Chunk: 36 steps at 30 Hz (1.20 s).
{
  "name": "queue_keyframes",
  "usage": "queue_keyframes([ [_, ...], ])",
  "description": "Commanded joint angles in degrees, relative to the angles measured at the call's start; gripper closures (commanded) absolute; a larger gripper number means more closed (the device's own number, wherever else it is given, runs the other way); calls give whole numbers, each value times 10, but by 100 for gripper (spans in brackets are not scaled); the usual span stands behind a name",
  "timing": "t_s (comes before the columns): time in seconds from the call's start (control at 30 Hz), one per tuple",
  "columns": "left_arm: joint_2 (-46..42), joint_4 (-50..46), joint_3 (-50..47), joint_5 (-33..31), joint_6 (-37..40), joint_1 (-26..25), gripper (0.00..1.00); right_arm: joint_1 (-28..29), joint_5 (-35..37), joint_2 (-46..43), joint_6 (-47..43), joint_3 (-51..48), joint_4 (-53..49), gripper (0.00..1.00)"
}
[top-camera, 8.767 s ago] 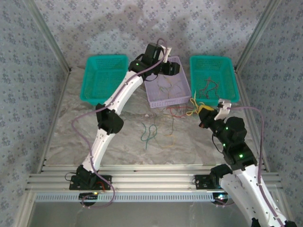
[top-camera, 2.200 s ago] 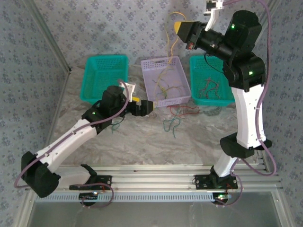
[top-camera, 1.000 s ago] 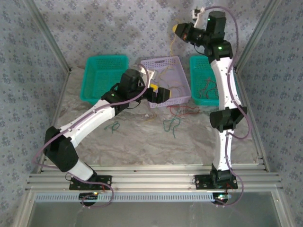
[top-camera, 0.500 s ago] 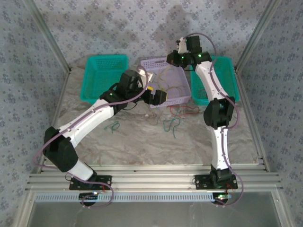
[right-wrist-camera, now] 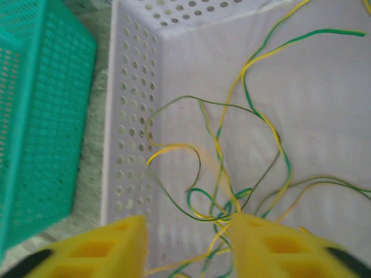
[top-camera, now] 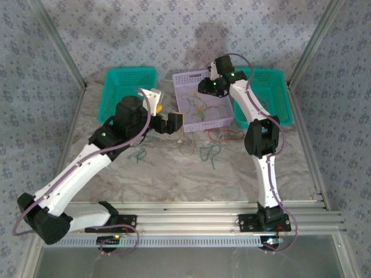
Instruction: Untangle the cables
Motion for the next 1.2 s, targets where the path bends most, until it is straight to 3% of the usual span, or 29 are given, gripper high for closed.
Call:
queue_keyframes([
  [0.0,-15,-9,-20,-40,15,5,0,2,37,-16,-10,-1,-28,52],
  [0.23,-26,-15,-25,-66,21,5,0,58,84,-163,-63,-122,15,47],
  [0.4,-49,-14,-35,-100,32,4,0,113,106,-317,-62,-348,120,44],
  [0.57,-57,-16,-39,-147,36,2,0,178,127,-392,-51,-495,157,42],
  [0.8,-64,-15,-45,-205,46,-3,0,241,143,-401,-17,-625,207,42],
  [0.97,-60,-17,-45,-212,53,-7,0,274,182,-370,-24,-634,197,41],
  [1.17,-60,-18,-46,-225,65,-14,0,272,171,-327,-21,-640,212,41],
])
